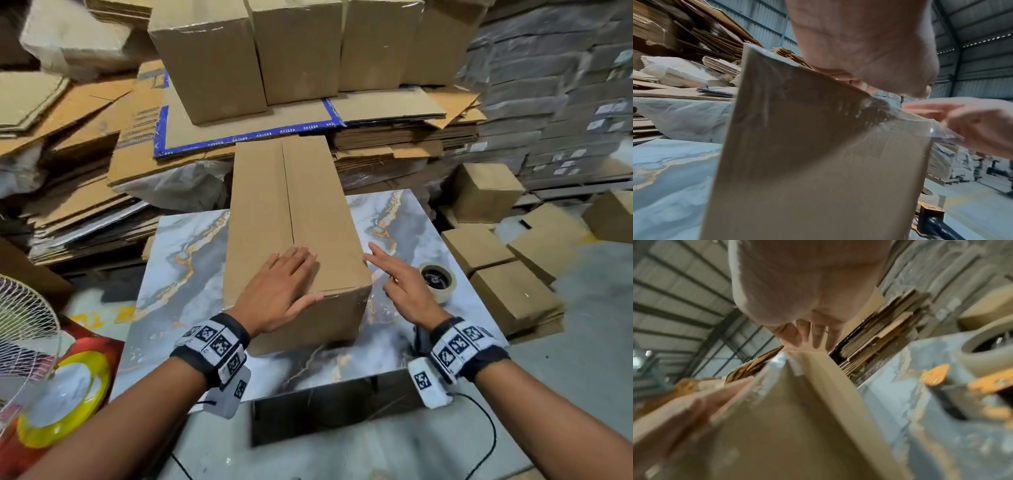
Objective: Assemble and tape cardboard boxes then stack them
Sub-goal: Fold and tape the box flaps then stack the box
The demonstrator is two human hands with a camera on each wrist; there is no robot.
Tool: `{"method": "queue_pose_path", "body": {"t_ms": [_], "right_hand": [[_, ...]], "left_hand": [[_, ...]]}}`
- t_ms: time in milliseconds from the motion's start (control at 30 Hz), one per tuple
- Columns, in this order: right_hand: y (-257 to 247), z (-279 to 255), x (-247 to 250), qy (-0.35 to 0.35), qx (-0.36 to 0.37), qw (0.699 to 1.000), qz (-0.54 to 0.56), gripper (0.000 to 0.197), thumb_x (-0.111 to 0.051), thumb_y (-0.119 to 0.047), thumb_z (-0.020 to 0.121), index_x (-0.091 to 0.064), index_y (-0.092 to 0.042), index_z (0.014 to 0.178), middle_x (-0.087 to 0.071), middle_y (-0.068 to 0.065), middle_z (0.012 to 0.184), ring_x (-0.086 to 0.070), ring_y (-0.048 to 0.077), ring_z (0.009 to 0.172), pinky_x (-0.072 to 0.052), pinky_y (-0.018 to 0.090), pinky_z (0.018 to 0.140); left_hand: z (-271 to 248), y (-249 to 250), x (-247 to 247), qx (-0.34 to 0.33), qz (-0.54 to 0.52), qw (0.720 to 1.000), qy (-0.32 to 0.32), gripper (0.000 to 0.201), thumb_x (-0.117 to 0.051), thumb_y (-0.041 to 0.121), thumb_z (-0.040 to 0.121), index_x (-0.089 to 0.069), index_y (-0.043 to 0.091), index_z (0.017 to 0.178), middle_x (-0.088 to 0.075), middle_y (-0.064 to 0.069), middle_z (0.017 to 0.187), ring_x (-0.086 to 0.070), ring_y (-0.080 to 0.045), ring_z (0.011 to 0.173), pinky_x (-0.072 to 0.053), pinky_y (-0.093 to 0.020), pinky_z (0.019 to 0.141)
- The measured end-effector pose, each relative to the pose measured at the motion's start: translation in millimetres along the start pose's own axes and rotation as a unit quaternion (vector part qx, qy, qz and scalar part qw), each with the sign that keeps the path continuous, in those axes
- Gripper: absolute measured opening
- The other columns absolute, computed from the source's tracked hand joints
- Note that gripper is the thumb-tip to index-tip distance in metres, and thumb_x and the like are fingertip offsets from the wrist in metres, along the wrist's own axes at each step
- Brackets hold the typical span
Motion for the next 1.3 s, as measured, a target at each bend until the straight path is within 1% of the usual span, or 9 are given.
{"method": "queue_pose_path", "body": {"t_ms": [67, 200, 367, 500, 633, 800, 933, 1167, 1300], "right_hand": [[6.6, -6.5, 0.1, -0.044, 0.036, 0.996, -0.063, 0.059, -0.045, -0.010, 0.090, -0.051, -0.023, 0.148, -0.033, -0.008, 0.162, -0.042, -0.005, 0.134, -0.041, 0.029, 0.100], [-1.3, -3.6, -8.7, -0.075, 0.178, 0.961, -0.196, 0.051, -0.040, -0.037, 0.106, -0.044, -0.017, 0.152, -0.022, -0.001, 0.167, -0.017, 0.017, 0.155, -0.028, 0.040, 0.122], [-7.5, 3.6, -21.7, -0.009, 0.315, 0.919, -0.236, 0.047, -0.042, -0.036, 0.108, -0.058, -0.004, 0.138, -0.046, 0.015, 0.153, -0.039, 0.033, 0.145, -0.046, 0.050, 0.108], [0.7, 7.1, -21.7, -0.005, 0.317, 0.924, -0.215, 0.046, -0.056, -0.037, 0.103, -0.062, -0.004, 0.135, -0.055, 0.012, 0.147, -0.045, 0.033, 0.142, -0.055, 0.051, 0.094], [-0.2, 8.6, -18.7, -0.057, 0.327, 0.918, -0.218, 0.058, -0.069, -0.042, 0.094, -0.059, -0.006, 0.138, -0.052, 0.010, 0.150, -0.041, 0.033, 0.144, -0.055, 0.053, 0.094], [-15.1, 9.4, -8.2, 0.012, 0.290, 0.940, -0.180, 0.051, -0.054, -0.049, 0.100, -0.072, -0.007, 0.123, -0.066, 0.006, 0.134, -0.055, 0.032, 0.131, -0.055, 0.047, 0.096], [-10.9, 6.4, -18.2, 0.074, 0.282, 0.936, -0.199, 0.044, -0.066, -0.046, 0.095, -0.074, -0.008, 0.116, -0.068, 0.004, 0.130, -0.058, 0.029, 0.128, -0.057, 0.044, 0.090], [-3.1, 9.1, -21.7, 0.014, 0.278, 0.935, -0.220, 0.050, -0.067, -0.047, 0.094, -0.068, -0.008, 0.124, -0.062, 0.005, 0.139, -0.050, 0.029, 0.136, -0.053, 0.043, 0.101], [-19.0, 11.2, -16.4, -0.005, 0.248, 0.939, -0.240, 0.064, -0.061, -0.066, 0.088, -0.068, -0.011, 0.119, -0.063, 0.003, 0.134, -0.053, 0.025, 0.130, -0.051, 0.043, 0.097]], "left_hand": [[9.8, 4.1, -2.0, -0.008, -0.002, 1.000, -0.008, 0.087, -0.007, 0.071, 0.097, -0.022, 0.014, 0.161, -0.020, -0.009, 0.167, -0.014, -0.025, 0.155, -0.013, -0.044, 0.126], [16.8, 9.2, -10.4, -0.019, 0.006, 1.000, -0.017, 0.080, -0.014, 0.066, 0.101, -0.028, 0.011, 0.159, -0.025, -0.014, 0.165, -0.021, -0.030, 0.153, -0.021, -0.047, 0.124], [15.1, 9.8, -16.0, -0.014, 0.027, 0.999, -0.027, 0.081, -0.012, 0.066, 0.102, -0.028, 0.011, 0.159, -0.023, -0.016, 0.165, -0.021, -0.032, 0.153, -0.022, -0.046, 0.122], [15.9, 11.4, -16.4, -0.014, 0.032, 0.999, -0.032, 0.082, -0.011, 0.067, 0.102, -0.031, 0.009, 0.157, -0.026, -0.017, 0.164, -0.024, -0.034, 0.152, -0.025, -0.048, 0.120], [16.3, 11.2, -18.0, -0.016, 0.039, 0.998, -0.039, 0.082, -0.014, 0.067, 0.102, -0.030, 0.009, 0.158, -0.025, -0.018, 0.164, -0.024, -0.034, 0.152, -0.026, -0.048, 0.121], [16.7, 11.9, -17.2, -0.014, 0.044, 0.998, -0.043, 0.084, -0.012, 0.069, 0.102, -0.029, 0.009, 0.158, -0.026, -0.017, 0.164, -0.024, -0.034, 0.152, -0.027, -0.049, 0.120], [16.1, 12.3, -17.3, -0.010, 0.045, 0.998, -0.045, 0.083, -0.013, 0.068, 0.101, -0.030, 0.009, 0.158, -0.027, -0.017, 0.164, -0.025, -0.033, 0.152, -0.027, -0.049, 0.121], [16.8, 14.5, -15.1, -0.009, 0.046, 0.998, -0.042, 0.082, -0.020, 0.066, 0.101, -0.037, 0.007, 0.155, -0.032, -0.019, 0.161, -0.031, -0.035, 0.149, -0.028, -0.048, 0.119], [17.3, 14.8, -18.1, -0.011, 0.054, 0.997, -0.058, 0.090, -0.022, 0.072, 0.097, -0.037, 0.004, 0.154, -0.033, -0.021, 0.160, -0.033, -0.037, 0.148, -0.032, -0.050, 0.117]]}}
Point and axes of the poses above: each hand's wrist, its own z-axis towards the middle knuckle, its own x-axis out of the back of the hand, y = z × x, the point moved 8 cm from there along z, towards the middle knuckle
